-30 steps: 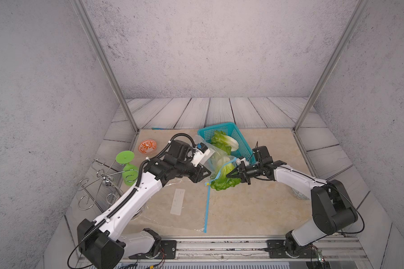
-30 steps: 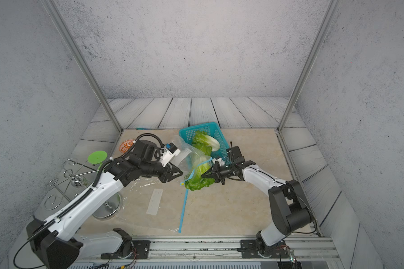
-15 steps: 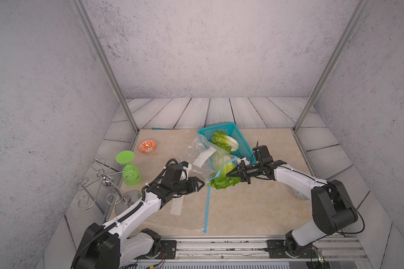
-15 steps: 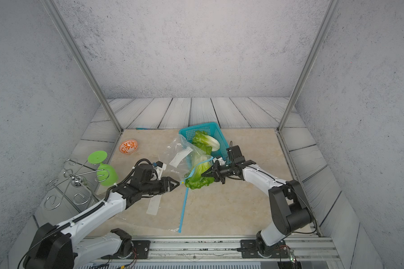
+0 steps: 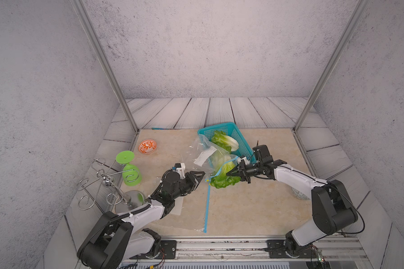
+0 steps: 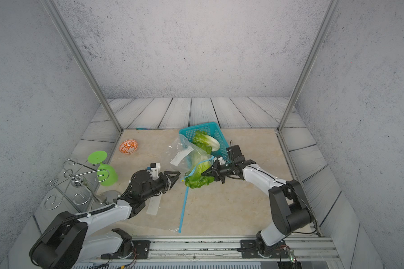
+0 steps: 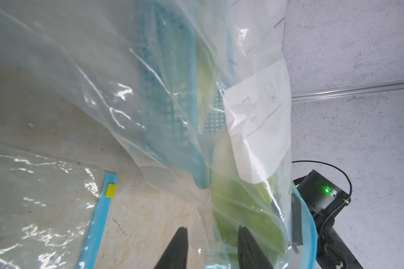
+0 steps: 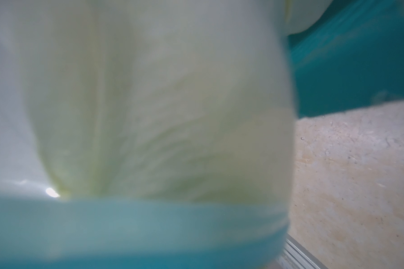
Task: Put the chinese cabbages into a zipper bag and zip it
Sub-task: Place the Chinese cabbage in the zipper food storage bag.
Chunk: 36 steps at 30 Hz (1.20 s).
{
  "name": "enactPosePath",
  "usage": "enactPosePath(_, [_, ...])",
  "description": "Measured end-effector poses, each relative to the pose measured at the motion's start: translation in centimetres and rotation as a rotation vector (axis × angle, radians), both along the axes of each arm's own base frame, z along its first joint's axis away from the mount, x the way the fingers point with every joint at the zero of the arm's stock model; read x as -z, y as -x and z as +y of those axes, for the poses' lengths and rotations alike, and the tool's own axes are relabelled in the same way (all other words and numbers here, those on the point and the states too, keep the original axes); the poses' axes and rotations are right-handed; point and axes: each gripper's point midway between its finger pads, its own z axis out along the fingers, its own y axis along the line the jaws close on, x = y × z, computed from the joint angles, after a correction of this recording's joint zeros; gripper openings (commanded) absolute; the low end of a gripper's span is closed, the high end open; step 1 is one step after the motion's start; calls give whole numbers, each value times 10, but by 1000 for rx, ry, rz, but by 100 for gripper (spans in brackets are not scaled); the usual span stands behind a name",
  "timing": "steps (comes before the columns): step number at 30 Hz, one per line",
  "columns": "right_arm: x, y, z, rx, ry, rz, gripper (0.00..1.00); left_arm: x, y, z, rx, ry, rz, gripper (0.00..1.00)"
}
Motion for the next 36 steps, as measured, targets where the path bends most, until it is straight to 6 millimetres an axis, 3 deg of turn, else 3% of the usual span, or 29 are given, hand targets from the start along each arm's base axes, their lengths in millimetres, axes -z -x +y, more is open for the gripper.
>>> enactPosePath(7, [-1,-4,1,16,-3,2,0,12,3,-14,6,26,20,37])
enactPosePath(11, [-2,-4,1,20,-3,4,0,17,5,-11,-16,42,26,37])
enactPosePath(20, [-2,-7,1,37,-1,10,0,5,8,-18,-54,132,37,41])
enactPosePath(30, [2,-11,1,62,-2,3,0,-2,15,-14,-85,156,74,28])
enactPosePath(36, [5,-15,1,88,-8,2,0,7,19,-17,-84,141,112,19])
